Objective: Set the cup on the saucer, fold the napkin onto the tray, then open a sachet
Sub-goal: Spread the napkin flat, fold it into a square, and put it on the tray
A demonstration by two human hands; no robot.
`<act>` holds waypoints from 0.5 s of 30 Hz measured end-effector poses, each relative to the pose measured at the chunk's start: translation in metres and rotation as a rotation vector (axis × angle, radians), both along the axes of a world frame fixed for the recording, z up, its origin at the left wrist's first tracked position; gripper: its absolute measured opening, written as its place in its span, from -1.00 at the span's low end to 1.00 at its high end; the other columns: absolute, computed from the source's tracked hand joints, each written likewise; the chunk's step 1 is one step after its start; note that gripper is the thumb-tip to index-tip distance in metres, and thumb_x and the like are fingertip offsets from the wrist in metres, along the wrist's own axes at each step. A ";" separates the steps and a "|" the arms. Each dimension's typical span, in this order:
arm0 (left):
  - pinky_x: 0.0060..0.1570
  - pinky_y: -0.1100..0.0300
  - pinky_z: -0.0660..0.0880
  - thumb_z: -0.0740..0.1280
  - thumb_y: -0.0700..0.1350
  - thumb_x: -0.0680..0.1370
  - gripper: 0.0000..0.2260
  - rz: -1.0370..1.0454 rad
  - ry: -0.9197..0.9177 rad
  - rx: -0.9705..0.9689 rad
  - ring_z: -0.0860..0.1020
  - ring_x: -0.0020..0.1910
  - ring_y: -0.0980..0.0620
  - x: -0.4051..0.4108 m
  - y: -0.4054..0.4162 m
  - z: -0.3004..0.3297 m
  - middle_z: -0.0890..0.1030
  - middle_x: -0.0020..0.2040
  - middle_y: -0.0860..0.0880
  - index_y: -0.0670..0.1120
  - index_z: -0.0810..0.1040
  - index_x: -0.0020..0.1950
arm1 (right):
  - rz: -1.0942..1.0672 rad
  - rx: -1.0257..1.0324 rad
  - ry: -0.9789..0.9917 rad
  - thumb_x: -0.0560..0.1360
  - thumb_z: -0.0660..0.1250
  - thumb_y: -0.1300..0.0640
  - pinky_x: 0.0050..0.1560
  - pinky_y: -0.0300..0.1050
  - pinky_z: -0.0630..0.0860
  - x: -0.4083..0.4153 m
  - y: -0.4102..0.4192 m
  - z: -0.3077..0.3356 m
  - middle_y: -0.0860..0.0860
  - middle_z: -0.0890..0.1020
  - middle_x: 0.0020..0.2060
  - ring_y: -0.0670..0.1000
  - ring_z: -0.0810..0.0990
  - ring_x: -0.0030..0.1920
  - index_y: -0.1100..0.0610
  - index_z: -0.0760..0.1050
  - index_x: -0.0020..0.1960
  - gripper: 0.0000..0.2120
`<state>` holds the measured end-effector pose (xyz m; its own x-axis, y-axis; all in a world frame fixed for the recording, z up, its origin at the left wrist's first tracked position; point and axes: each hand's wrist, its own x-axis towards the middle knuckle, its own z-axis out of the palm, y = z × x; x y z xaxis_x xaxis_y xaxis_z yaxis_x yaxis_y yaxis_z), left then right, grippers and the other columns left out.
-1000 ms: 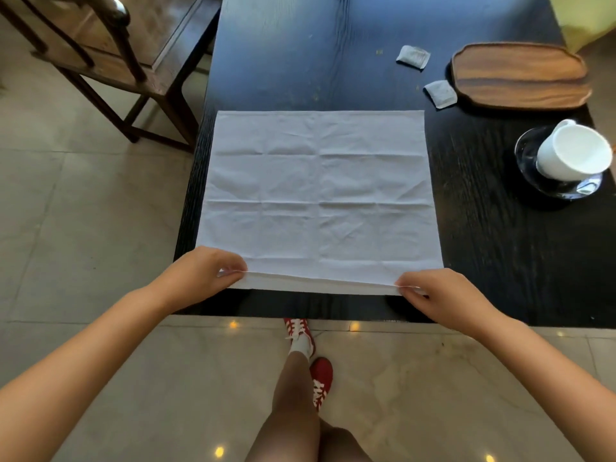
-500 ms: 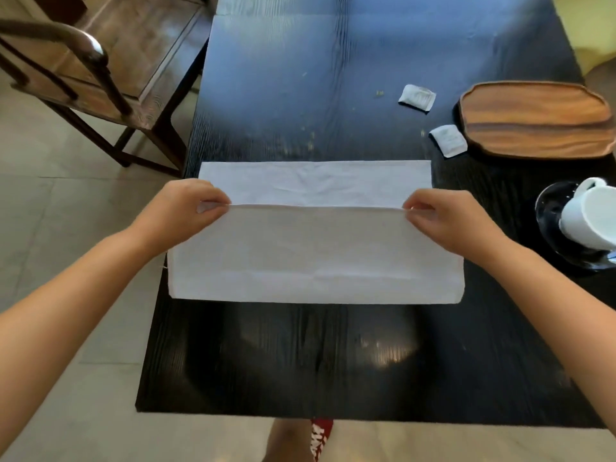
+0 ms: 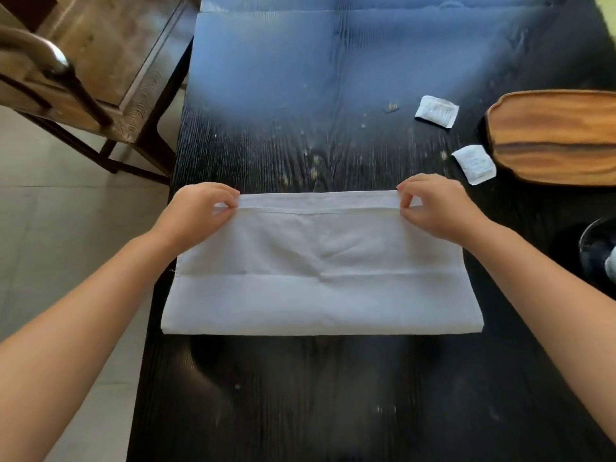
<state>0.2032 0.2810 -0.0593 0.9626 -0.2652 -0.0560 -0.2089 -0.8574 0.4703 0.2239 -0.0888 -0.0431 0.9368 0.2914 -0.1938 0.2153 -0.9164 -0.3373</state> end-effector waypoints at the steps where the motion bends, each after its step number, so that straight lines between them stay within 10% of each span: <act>1: 0.12 0.14 0.44 0.40 -0.32 0.43 -0.96 0.003 -0.009 -0.011 0.62 0.00 -0.11 0.003 0.001 0.000 0.66 0.00 -0.16 -0.24 0.65 -0.16 | -0.026 0.019 -0.007 0.39 0.34 0.25 0.12 0.12 0.41 0.004 0.000 -0.001 0.10 0.63 0.00 0.15 0.53 0.08 0.16 0.56 -0.24 -0.95; 15: -0.14 0.04 0.49 0.36 -0.24 0.44 -0.92 0.220 -0.092 0.008 0.54 -0.08 -0.09 0.012 -0.010 -0.017 0.62 -0.13 -0.09 -0.13 0.64 -0.14 | -0.148 -0.042 -0.138 0.40 0.33 0.23 0.00 -0.05 0.18 0.018 0.005 -0.014 0.04 0.55 -0.24 0.11 0.50 -0.12 0.14 0.58 -0.21 -0.94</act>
